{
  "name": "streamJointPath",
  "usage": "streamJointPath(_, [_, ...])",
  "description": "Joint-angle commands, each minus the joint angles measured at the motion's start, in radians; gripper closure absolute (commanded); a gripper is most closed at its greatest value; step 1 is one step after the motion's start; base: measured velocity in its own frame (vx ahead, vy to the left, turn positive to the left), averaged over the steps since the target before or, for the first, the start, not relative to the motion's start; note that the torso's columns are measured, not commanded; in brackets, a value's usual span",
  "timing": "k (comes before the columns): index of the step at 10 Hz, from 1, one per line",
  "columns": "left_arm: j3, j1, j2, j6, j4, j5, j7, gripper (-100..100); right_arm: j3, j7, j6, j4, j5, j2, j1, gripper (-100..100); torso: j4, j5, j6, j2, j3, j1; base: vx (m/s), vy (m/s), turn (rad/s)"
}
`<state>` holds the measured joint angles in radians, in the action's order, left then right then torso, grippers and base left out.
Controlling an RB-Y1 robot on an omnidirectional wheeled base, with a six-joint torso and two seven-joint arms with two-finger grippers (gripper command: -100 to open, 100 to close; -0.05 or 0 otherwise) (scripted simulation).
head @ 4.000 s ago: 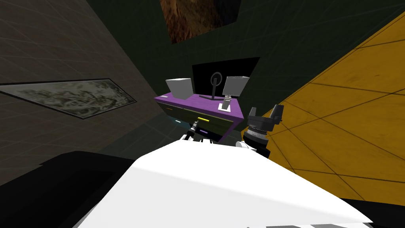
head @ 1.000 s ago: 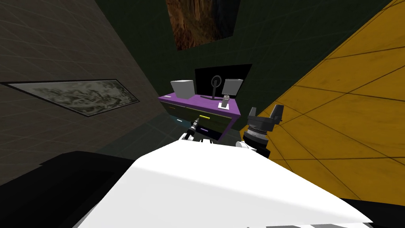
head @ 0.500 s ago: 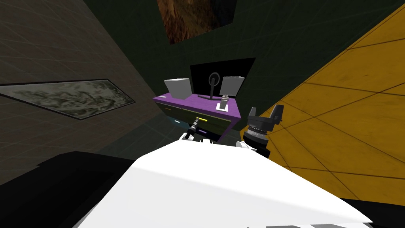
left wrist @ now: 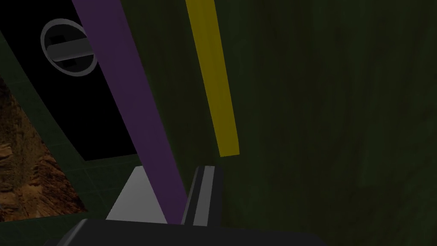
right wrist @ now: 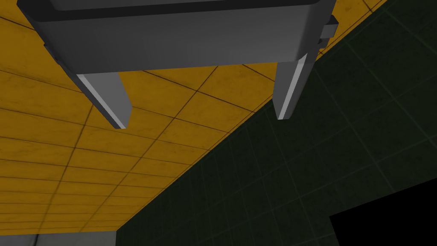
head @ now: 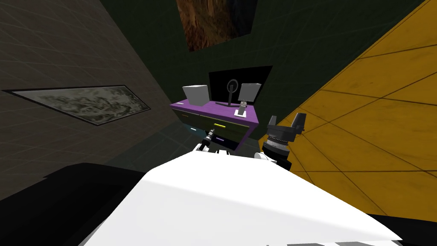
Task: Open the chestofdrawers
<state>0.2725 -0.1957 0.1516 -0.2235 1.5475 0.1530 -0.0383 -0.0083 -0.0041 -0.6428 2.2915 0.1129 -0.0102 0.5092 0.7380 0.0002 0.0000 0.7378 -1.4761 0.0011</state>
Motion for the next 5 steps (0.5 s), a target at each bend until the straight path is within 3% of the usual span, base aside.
streamJointPath(1, [-0.006, 0.009, -0.003, -0.002, -0.012, 0.0, 0.002, -100, 0.0, 0.0, 0.0, 0.0, 0.0, 0.0, 0.0, 0, -0.001, 0.0, 0.0, -0.006, -0.003, -0.002, 0.072, -0.023, -0.026])
streamJointPath(5, [-0.018, 0.03, -0.011, -0.009, -0.04, -0.001, 0.008, -100, 0.0, 0.0, 0.0, 0.0, 0.0, 0.0, 0.001, 0, -0.001, 0.0, 0.0, -0.002, -0.001, 0.0, 0.172, -0.037, -0.02])
